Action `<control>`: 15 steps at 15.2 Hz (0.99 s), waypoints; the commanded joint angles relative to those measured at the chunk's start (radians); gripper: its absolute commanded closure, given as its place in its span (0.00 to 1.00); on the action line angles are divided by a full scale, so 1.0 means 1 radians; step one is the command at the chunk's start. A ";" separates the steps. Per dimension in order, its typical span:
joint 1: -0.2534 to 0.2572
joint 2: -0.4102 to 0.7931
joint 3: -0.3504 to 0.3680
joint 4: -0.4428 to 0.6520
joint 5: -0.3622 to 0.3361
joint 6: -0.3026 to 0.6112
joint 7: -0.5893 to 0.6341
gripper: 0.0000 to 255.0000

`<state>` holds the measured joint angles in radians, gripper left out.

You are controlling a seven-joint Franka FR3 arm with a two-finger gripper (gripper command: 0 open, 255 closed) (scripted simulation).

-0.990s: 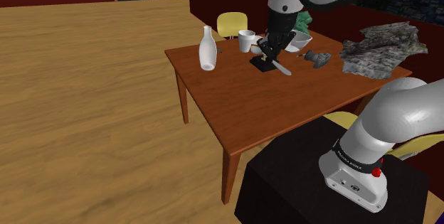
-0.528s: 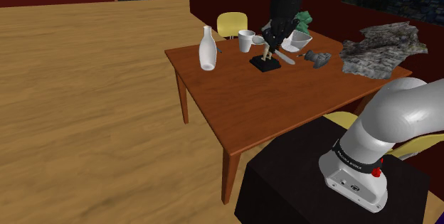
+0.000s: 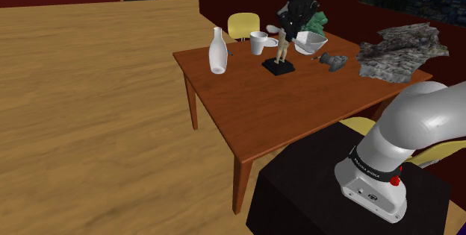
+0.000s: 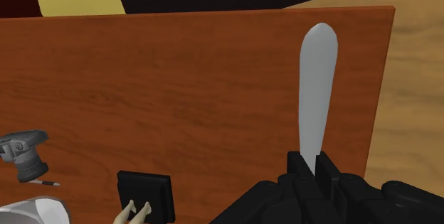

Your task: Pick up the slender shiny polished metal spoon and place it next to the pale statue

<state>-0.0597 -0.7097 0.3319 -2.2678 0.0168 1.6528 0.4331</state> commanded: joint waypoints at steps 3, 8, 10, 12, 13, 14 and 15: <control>-0.005 0.013 -0.005 0.063 -0.006 -0.049 -0.006 1.00; -0.020 0.013 -0.051 0.082 -0.031 -0.066 -0.057 1.00; -0.032 0.008 -0.094 0.069 -0.053 -0.054 -0.105 1.00; -0.045 0.008 -0.136 0.060 -0.076 -0.041 -0.152 1.00; -0.052 0.010 -0.157 0.057 -0.087 -0.035 -0.175 1.00; -0.059 0.012 -0.179 0.055 -0.099 -0.028 -0.198 1.00; -0.067 0.016 -0.199 0.055 -0.110 -0.020 -0.221 1.00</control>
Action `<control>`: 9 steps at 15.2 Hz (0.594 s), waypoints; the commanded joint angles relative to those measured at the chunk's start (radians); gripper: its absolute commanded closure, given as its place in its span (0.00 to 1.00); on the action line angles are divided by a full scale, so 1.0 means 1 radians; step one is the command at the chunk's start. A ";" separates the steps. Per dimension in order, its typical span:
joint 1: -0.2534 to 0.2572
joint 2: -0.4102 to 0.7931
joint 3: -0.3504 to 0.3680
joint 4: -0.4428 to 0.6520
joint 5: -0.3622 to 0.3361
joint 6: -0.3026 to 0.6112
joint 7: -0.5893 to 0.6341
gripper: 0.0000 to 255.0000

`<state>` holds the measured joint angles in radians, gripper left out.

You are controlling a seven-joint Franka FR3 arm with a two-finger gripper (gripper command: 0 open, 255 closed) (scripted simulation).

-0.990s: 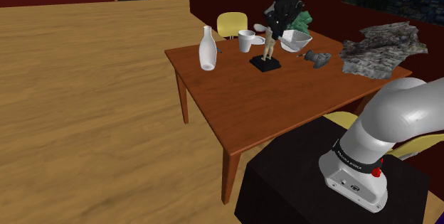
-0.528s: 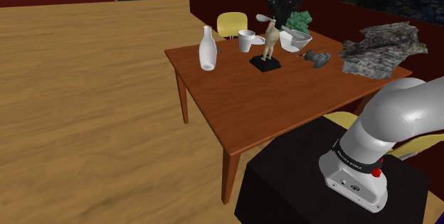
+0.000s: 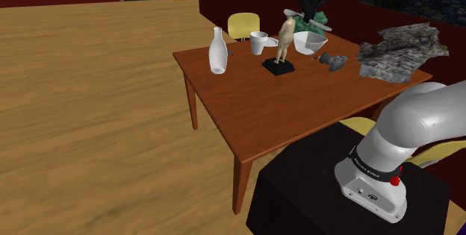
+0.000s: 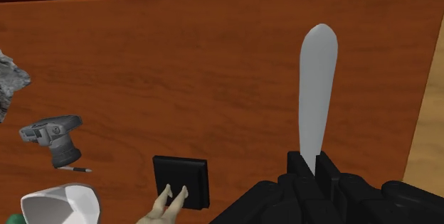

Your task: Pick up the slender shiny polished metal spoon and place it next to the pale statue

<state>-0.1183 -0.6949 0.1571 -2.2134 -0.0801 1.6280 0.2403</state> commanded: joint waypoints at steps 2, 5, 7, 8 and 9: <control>-0.023 0.013 -0.066 0.002 -0.035 0.019 -0.074 1.00; -0.045 0.038 -0.127 0.014 -0.066 0.043 -0.142 1.00; -0.059 0.060 -0.167 0.027 -0.084 0.059 -0.187 1.00; -0.065 0.073 -0.187 0.035 -0.092 0.067 -0.209 1.00; -0.072 0.087 -0.207 0.044 -0.100 0.076 -0.231 1.00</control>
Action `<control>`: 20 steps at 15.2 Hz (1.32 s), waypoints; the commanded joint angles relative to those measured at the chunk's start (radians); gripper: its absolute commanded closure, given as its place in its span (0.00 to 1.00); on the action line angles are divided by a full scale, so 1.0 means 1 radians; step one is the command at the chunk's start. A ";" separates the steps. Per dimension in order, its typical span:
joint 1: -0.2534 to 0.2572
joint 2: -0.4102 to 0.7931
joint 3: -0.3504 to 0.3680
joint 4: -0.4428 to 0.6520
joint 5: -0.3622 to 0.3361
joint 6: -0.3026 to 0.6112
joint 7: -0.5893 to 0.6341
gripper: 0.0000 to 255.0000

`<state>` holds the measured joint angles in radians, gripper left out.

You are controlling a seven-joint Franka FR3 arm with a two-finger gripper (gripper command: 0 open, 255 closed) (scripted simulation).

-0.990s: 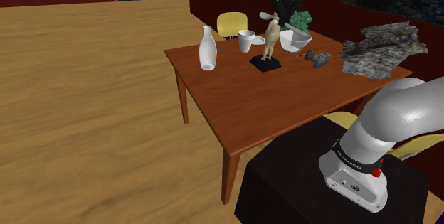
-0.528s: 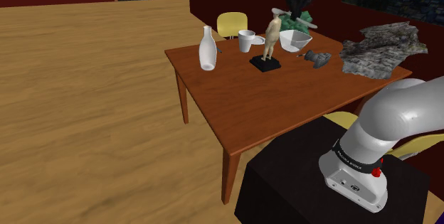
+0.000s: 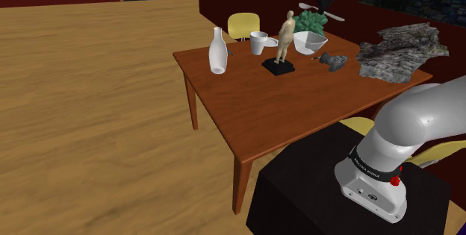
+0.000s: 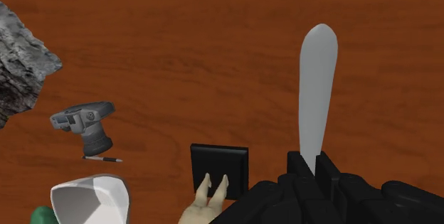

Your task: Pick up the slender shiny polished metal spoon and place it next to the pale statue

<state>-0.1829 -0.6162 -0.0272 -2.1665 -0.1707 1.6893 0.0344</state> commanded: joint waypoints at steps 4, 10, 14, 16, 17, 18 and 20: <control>-0.031 0.073 -0.100 0.046 -0.034 0.046 -0.115 1.00; -0.059 0.198 -0.216 0.154 -0.044 0.089 -0.251 1.00; -0.074 0.297 -0.290 0.247 -0.028 0.109 -0.344 1.00; -0.075 0.292 -0.291 0.215 -0.030 0.136 -0.340 1.00; -0.076 0.290 -0.291 0.199 -0.032 0.149 -0.339 1.00; -0.076 0.288 -0.292 0.184 -0.033 0.162 -0.337 1.00; -0.077 0.285 -0.294 0.155 -0.036 0.189 -0.333 1.00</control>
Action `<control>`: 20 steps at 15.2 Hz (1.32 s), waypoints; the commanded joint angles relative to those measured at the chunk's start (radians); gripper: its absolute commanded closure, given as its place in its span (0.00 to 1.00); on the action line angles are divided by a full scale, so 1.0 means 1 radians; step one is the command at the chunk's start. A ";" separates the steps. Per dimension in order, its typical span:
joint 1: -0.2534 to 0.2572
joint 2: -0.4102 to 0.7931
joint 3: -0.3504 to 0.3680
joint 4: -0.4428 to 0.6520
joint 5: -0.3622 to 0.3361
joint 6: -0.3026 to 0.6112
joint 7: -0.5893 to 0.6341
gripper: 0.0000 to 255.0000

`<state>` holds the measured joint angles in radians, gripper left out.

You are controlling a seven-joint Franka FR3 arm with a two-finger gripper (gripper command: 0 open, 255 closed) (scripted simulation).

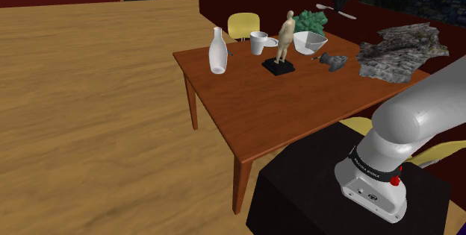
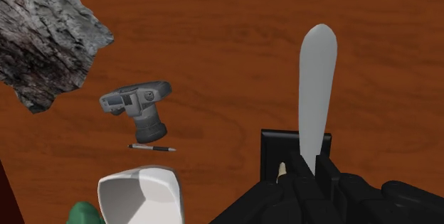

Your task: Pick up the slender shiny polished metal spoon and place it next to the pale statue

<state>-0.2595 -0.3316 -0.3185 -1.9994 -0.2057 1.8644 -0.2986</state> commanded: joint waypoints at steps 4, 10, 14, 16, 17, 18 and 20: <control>-0.003 -0.003 -0.006 -0.069 -0.006 0.067 0.006 1.00; -0.007 -0.002 -0.012 -0.148 -0.013 0.147 0.015 1.00; -0.009 0.004 -0.017 -0.197 -0.017 0.201 0.020 1.00; -0.010 0.008 -0.020 -0.220 -0.019 0.228 0.023 1.00; -0.010 0.010 -0.021 -0.231 -0.020 0.241 0.024 1.00; -0.011 0.013 -0.022 -0.243 -0.021 0.255 0.025 1.00; -0.012 0.019 -0.025 -0.264 -0.023 0.283 0.028 1.00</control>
<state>-0.2710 -0.3165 -0.3420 -2.2550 -0.2281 2.1341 -0.2714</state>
